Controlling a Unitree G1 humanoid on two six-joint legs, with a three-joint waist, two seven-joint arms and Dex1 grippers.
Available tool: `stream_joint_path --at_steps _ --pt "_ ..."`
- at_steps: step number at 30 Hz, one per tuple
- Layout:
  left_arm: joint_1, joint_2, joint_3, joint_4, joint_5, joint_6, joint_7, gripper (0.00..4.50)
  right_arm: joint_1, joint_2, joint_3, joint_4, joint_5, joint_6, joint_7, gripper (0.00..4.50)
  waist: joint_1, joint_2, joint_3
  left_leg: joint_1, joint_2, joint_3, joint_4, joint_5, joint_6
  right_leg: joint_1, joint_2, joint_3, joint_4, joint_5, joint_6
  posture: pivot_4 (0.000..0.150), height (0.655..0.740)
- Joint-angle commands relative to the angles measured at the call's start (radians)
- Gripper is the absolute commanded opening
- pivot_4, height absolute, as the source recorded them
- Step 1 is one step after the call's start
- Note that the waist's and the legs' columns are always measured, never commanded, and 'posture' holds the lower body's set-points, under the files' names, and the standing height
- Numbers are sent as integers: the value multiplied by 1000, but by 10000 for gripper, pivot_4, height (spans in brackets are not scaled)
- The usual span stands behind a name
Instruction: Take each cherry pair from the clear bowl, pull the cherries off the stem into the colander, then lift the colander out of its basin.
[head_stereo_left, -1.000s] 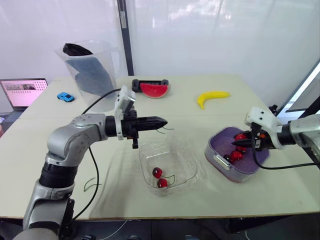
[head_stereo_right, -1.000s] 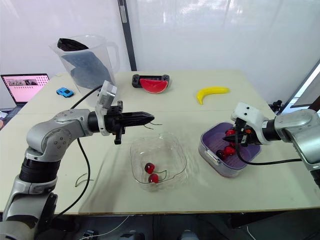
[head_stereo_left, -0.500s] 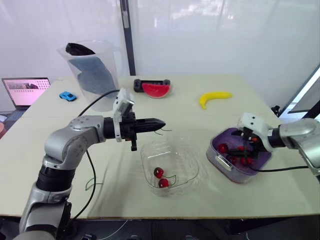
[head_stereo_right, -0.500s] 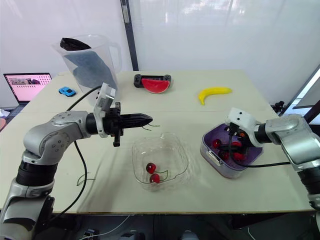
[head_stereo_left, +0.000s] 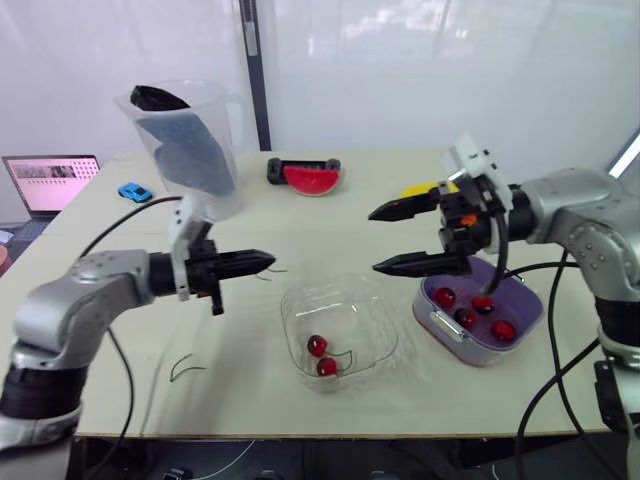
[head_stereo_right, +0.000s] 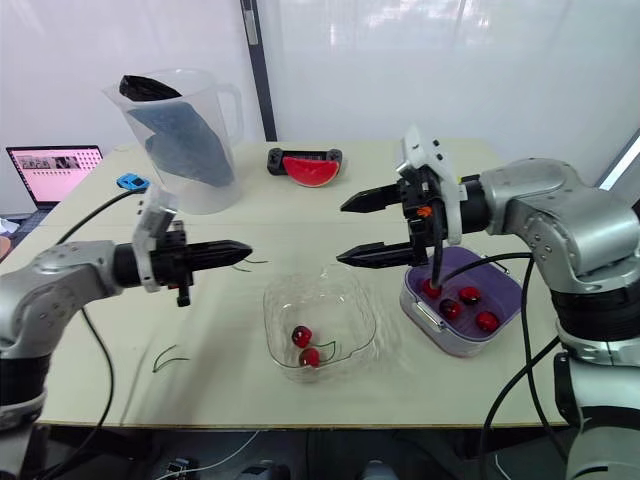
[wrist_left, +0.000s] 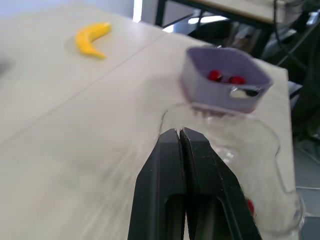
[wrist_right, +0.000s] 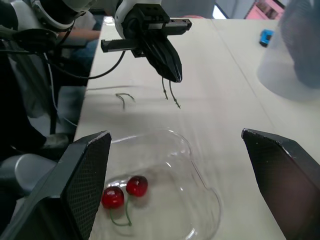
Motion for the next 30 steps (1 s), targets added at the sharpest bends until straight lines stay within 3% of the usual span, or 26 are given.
stream_joint_path --at_steps 1,8,12,20,23,30 --pt "94 45 118 -68 -38 22 27 0 -23 16 9 8 -5 -35 12 44706 -1 0 0 0 0 0 0 0 0 0 0 0 0 0 0 1500 7400" --pt "399 -2 259 -162 -70 35 114 0 -31 46 62 61 -58 -101 34 44706 -2 0 0 0 0 1 0 0 0 -1 0 1 1 0 0 1500 7400" --pt "550 -10 279 -138 -15 7 126 0 -22 69 51 82 -59 -114 26 44706 -1 0 0 0 0 1 0 0 0 -1 0 1 1 0 0 1500 7400" --pt "604 -26 261 -49 40 -51 142 0 2 63 46 55 -60 -108 21 44706 4 0 0 1 0 1 -1 0 1 -1 -1 1 0 0 0 1500 7400" --pt "598 -22 248 -25 45 -51 140 9531 6 58 42 44 -59 -101 16 45000 3 0 0 1 0 1 -1 0 1 -1 -1 1 1 0 0 1500 7400" --pt "588 -11 250 12 58 -63 129 44589 9 53 38 37 -58 -96 12 45000 2 0 0 1 0 1 -1 -1 1 -1 -1 1 1 0 0 1500 7400"
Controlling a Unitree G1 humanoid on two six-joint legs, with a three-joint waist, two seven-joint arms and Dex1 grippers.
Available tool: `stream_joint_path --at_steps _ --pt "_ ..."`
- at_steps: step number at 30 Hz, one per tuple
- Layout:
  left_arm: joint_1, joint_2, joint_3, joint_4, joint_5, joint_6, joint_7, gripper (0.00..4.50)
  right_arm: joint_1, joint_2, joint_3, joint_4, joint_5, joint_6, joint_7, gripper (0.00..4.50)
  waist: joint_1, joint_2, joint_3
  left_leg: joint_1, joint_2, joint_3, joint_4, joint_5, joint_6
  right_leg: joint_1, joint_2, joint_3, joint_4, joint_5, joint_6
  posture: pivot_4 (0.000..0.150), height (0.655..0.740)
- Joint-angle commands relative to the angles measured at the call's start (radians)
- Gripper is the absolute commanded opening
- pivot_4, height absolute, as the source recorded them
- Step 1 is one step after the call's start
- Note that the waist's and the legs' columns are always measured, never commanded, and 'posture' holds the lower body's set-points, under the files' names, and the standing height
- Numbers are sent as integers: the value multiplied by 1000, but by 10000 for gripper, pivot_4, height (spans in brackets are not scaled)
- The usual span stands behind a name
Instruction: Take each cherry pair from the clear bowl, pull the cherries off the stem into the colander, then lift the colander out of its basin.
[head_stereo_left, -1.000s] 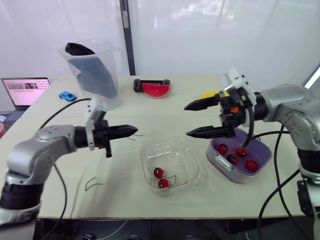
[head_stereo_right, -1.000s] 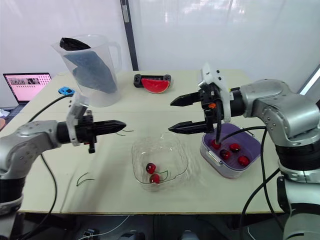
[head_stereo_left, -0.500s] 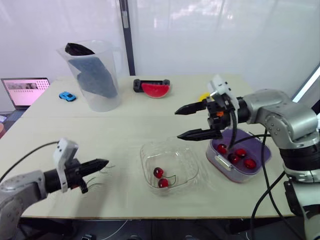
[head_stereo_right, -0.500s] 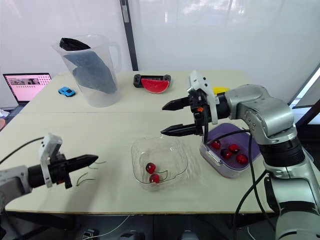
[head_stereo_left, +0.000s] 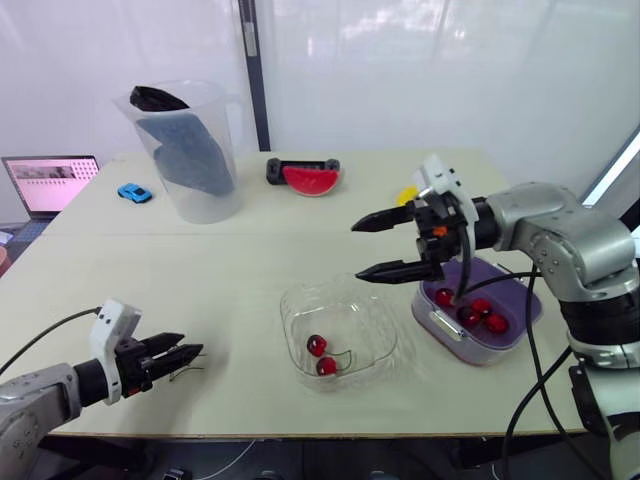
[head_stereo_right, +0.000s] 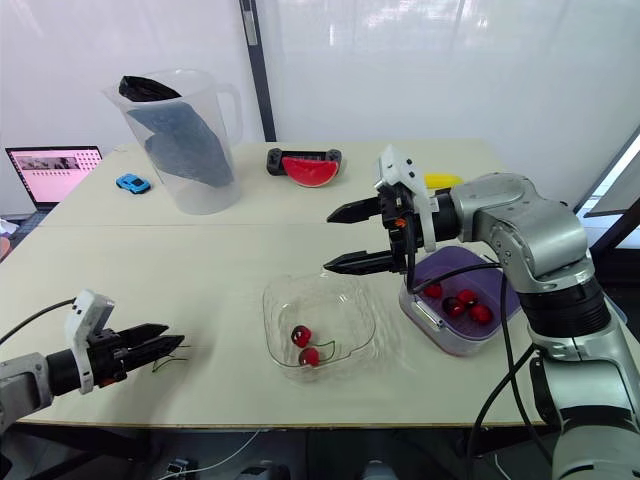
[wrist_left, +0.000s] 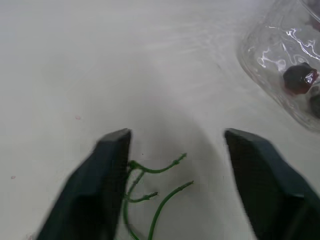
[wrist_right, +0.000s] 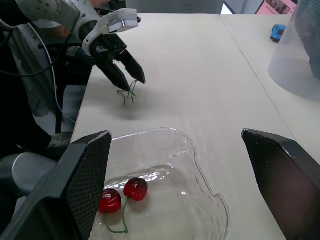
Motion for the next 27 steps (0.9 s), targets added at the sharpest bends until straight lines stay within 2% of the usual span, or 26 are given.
stream_joint_path --at_steps 1,5,8,11,14,17,23,27 --pt "-17 20 12 12 4 -20 -16 44589 -2 -15 -35 -38 16 1 0 45000 0 0 0 0 0 0 0 0 0 0 0 0 0 0 0 1500 7400" --pt "-40 46 14 5 1 -19 -30 44589 4 -27 -37 -56 27 14 12 45000 1 0 0 0 0 0 0 0 0 0 0 0 0 0 0 1500 7400" --pt "-95 53 51 -20 -58 6 -31 44589 7 -37 -38 -61 29 20 16 45000 2 0 0 0 0 0 0 0 0 0 0 0 0 0 0 1500 7400" --pt "-142 118 39 -56 -55 1 -66 44589 11 -51 -36 -73 26 23 20 45000 1 0 0 0 0 0 0 0 0 0 0 0 0 0 0 1500 7400" --pt "-302 190 0 -96 -96 -24 -125 44589 33 -82 -32 -116 26 29 27 45000 6 0 0 0 0 0 0 0 0 0 0 0 -1 0 0 1500 7400" --pt "-394 235 -54 -122 -113 -52 -219 44589 70 -112 -33 -171 24 27 29 45000 6 0 0 -1 0 0 0 0 0 0 0 -1 -2 0 0 1500 7400" --pt "-494 257 -119 -113 -136 -86 -325 44589 143 -145 -43 -284 12 31 -25 45000 -5 1 0 -1 1 1 -1 0 1 -1 2 0 -1 0 0 1500 7400" --pt "-521 246 -164 -93 -109 -96 -347 44589 142 -124 -9 -323 -16 55 -102 45000 -4 1 0 0 1 1 0 0 1 0 3 0 0 0 0 1500 7400"
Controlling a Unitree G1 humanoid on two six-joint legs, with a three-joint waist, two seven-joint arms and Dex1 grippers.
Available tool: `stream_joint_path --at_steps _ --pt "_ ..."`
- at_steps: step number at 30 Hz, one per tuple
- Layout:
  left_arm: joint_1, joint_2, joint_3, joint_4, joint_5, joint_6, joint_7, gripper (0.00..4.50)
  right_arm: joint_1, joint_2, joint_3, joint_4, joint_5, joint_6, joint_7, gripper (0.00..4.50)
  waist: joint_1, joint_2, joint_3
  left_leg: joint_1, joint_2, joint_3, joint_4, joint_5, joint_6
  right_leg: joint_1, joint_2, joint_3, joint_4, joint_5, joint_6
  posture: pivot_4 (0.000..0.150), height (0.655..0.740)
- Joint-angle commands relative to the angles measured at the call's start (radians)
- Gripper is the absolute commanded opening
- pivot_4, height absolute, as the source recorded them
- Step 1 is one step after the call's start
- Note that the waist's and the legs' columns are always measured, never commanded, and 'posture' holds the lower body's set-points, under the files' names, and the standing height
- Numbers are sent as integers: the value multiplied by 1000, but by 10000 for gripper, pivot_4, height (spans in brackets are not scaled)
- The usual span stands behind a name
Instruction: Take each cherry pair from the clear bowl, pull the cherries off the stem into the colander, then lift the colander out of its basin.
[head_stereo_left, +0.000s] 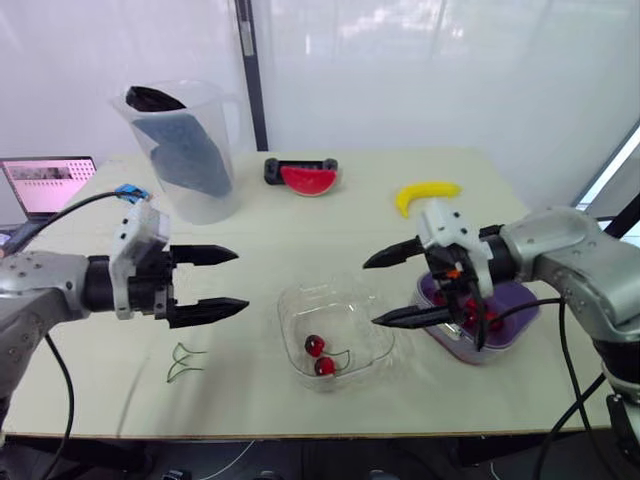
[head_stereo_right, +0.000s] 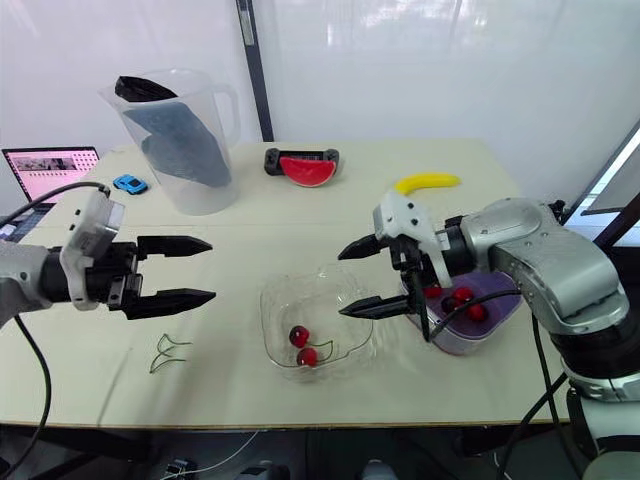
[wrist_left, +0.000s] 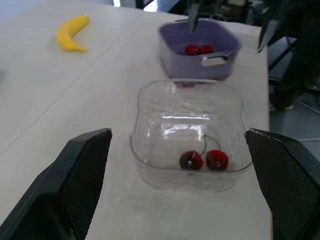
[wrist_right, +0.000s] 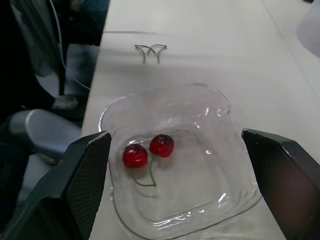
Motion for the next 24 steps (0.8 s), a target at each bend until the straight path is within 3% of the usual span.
stream_joint_path --at_steps 1,8,15,24 --pt "-12 5 -22 10 16 -27 -21 44589 -19 27 18 -40 -34 9 -78 45000 0 0 0 0 0 0 0 0 0 0 0 0 0 0 0 1500 7400" --pt "11 9 -23 9 36 -63 -53 44589 -106 160 222 -52 -84 204 -217 45000 -1 0 0 0 0 -1 0 0 0 -1 0 1 1 0 0 1500 7400" --pt "75 41 -19 3 85 -75 -51 44589 -94 305 373 -6 -185 243 -352 45000 -1 0 0 0 0 -1 0 0 0 -1 0 1 1 0 0 1500 7400" --pt "108 18 -5 -49 50 -35 16 44589 -94 339 503 83 -281 325 -421 45000 -1 0 0 0 0 -1 0 0 0 -2 0 1 1 0 0 1500 7400"
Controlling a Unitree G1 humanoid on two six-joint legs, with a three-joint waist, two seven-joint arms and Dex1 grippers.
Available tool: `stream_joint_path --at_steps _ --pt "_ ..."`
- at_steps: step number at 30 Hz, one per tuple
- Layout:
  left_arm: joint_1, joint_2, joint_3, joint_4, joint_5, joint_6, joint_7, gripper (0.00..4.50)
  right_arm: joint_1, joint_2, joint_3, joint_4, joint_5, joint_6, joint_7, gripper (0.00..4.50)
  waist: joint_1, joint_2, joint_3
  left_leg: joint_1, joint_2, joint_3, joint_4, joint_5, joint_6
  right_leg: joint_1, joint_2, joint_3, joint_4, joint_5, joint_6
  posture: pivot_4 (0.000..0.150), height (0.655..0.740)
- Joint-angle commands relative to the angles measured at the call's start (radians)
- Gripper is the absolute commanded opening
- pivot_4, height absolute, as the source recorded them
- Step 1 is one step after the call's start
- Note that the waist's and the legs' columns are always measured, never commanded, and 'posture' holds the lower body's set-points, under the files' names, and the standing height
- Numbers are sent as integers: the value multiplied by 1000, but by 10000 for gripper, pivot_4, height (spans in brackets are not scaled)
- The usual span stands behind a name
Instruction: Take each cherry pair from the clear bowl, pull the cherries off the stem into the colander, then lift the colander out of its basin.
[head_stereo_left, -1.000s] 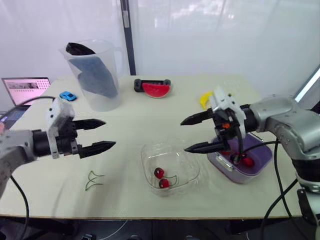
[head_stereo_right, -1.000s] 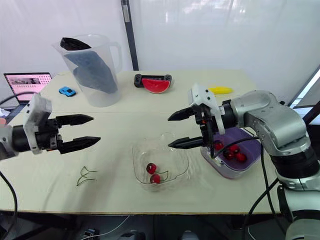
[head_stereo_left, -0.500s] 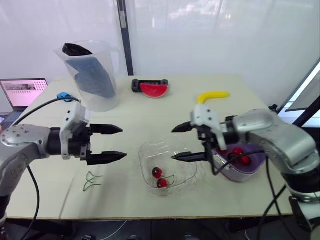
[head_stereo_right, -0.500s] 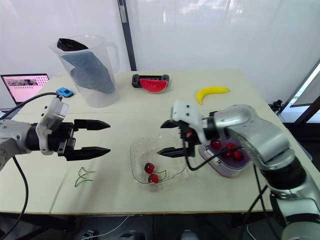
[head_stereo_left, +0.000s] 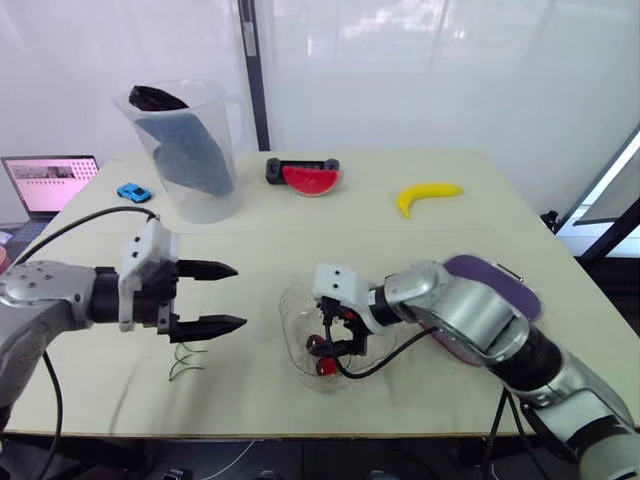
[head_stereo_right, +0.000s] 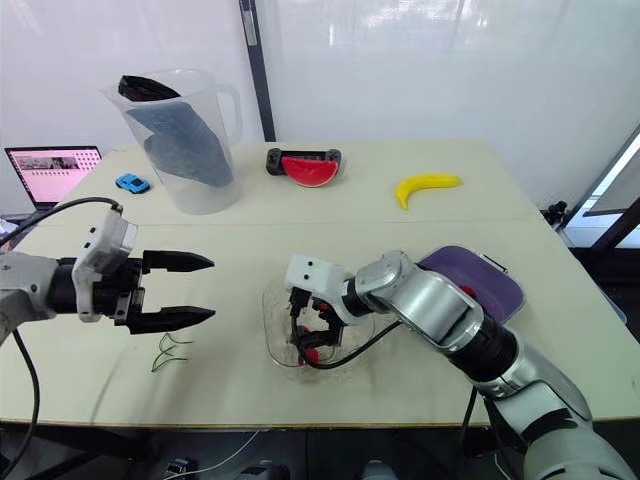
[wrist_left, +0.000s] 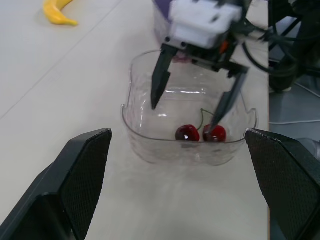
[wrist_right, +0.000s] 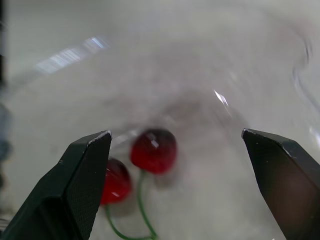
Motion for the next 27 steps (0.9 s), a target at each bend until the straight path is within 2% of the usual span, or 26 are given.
stream_joint_path --at_steps 1,8,11,13,23,26,27 --pt "-1 6 25 -20 -20 14 15 44589 -4 28 19 -1 -18 9 -10 45000 -2 0 0 0 0 0 0 0 0 0 0 0 0 0 0 1500 7400" --pt "-7 13 26 -25 -27 7 10 44589 5 57 55 11 -35 15 -15 45000 1 0 0 0 0 0 0 0 0 0 0 0 0 0 0 1500 7400" --pt "7 16 16 -25 -10 -4 3 45000 9 66 60 18 -41 15 -24 35490 0 0 0 0 0 0 0 0 0 0 0 0 0 0 0 1500 7400" --pt "4 14 12 -24 -8 -4 4 45000 7 64 65 20 -49 10 -23 26491 0 0 0 0 0 0 0 0 0 0 0 0 0 0 0 1500 7400" --pt "-18 -3 -11 -12 7 -21 12 45000 -6 45 76 11 -80 -34 19 26491 0 0 0 0 0 0 0 0 0 0 1 0 0 0 0 1500 7400" --pt "-21 -8 -14 -12 10 -25 15 45000 -3 39 81 14 -81 -26 39 18599 0 0 0 0 -1 0 0 0 0 0 1 0 0 0 0 1500 7400" --pt "-22 -9 -14 -12 11 -24 15 45000 -2 37 84 14 -84 -26 43 13443 0 0 0 0 0 0 0 0 0 0 1 0 0 0 0 1500 7400"
